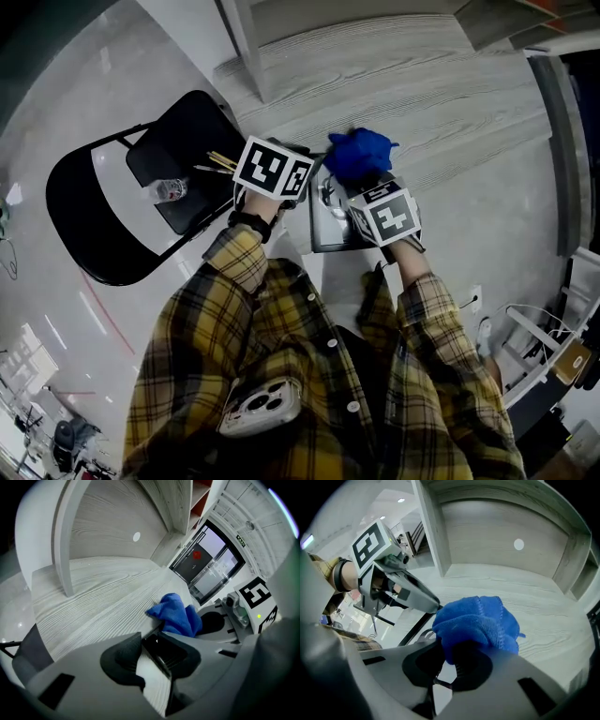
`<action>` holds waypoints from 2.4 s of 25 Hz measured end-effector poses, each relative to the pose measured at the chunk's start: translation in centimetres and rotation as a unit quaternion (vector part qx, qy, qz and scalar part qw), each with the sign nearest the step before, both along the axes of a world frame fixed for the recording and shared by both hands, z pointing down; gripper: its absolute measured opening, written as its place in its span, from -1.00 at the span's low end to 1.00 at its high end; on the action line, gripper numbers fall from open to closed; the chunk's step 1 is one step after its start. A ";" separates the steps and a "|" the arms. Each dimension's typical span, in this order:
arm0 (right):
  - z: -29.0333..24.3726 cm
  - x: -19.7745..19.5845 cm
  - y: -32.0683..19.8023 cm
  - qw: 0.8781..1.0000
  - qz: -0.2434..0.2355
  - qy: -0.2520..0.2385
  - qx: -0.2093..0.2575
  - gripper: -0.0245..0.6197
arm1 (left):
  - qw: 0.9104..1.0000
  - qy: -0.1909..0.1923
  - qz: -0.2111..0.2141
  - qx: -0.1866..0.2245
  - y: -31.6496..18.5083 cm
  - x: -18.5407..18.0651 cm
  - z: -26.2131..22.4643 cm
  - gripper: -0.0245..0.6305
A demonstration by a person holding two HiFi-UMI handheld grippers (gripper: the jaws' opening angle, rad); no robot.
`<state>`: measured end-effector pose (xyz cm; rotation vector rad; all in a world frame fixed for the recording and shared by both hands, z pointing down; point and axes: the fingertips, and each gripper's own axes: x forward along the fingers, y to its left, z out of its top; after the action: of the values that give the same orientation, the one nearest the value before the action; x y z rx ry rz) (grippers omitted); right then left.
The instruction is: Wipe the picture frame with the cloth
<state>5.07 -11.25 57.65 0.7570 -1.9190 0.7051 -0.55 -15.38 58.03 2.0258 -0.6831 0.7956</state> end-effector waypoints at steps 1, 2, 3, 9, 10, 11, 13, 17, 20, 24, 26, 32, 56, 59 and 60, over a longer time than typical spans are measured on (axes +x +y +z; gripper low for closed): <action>0.0 0.0 0.6 1.000 0.000 -0.003 -0.008 -0.79 | 1.000 0.000 0.000 0.000 0.0 0.0 0.1 -0.58; 0.0 -0.1 1.1 1.000 -0.001 -0.004 -0.015 -0.79 | 1.000 0.000 0.000 -0.001 0.0 0.0 0.1 -0.59; 0.0 -0.1 1.6 1.000 -0.004 -0.005 -0.020 -0.79 | 1.000 0.000 -0.001 -0.001 0.0 -0.1 0.1 -0.59; 0.0 0.1 5.7 0.998 -0.019 -0.012 -0.058 -0.79 | 1.000 0.000 -0.001 -0.003 0.0 -0.1 0.2 -0.59; 0.1 0.2 6.5 0.998 -0.020 -0.015 -0.065 -0.79 | 1.000 0.000 -0.001 -0.003 0.0 -0.1 0.3 -0.59; 0.1 0.2 7.3 0.997 -0.021 -0.017 -0.074 -0.79 | 1.000 0.000 -0.002 -0.003 -0.1 -0.1 0.3 -0.59; 0.1 0.3 8.9 0.995 -0.024 -0.021 -0.090 -0.79 | 1.000 0.001 -0.002 -0.003 -0.1 -0.2 0.3 -0.59; -0.2 0.8 11.4 0.993 -0.024 -0.031 -0.110 -0.79 | 1.000 0.000 -0.004 -0.003 -0.1 -0.2 0.1 -0.59; -0.5 1.2 12.0 0.993 -0.014 -0.038 -0.107 -0.79 | 1.000 0.000 -0.003 -0.005 -0.2 0.0 0.0 -0.59; -1.1 1.3 13.0 0.990 -0.034 -0.038 -0.130 -0.79 | 1.000 0.001 -0.003 -0.006 -0.2 -0.1 0.1 -0.59; -1.9 1.1 13.7 0.988 -0.042 -0.050 -0.139 -0.79 | 1.000 0.001 -0.004 -0.006 -0.2 -0.1 0.1 -0.59; -8.1 -1.6 7.7 0.992 -0.006 -0.124 -0.025 -0.79 | 1.000 0.002 -0.003 -0.004 -0.2 0.0 -0.1 -0.59; -0.6 -4.8 6.0 0.995 -0.091 -0.020 -0.041 -0.79 | 1.000 0.017 -0.014 -0.009 -0.1 -0.1 0.2 -0.61; -0.2 -4.6 8.5 0.992 -0.097 -0.027 -0.069 -0.79 | 1.000 0.018 -0.014 -0.009 -0.2 -0.2 0.3 -0.60; -0.1 -4.5 9.2 0.992 -0.096 -0.030 -0.078 -0.79 | 1.000 0.018 -0.013 -0.008 -0.2 -0.2 0.3 -0.60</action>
<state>0.57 -2.05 57.55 0.4514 -1.9344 0.7533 -0.77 -15.56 58.34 2.0075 -0.6790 0.7443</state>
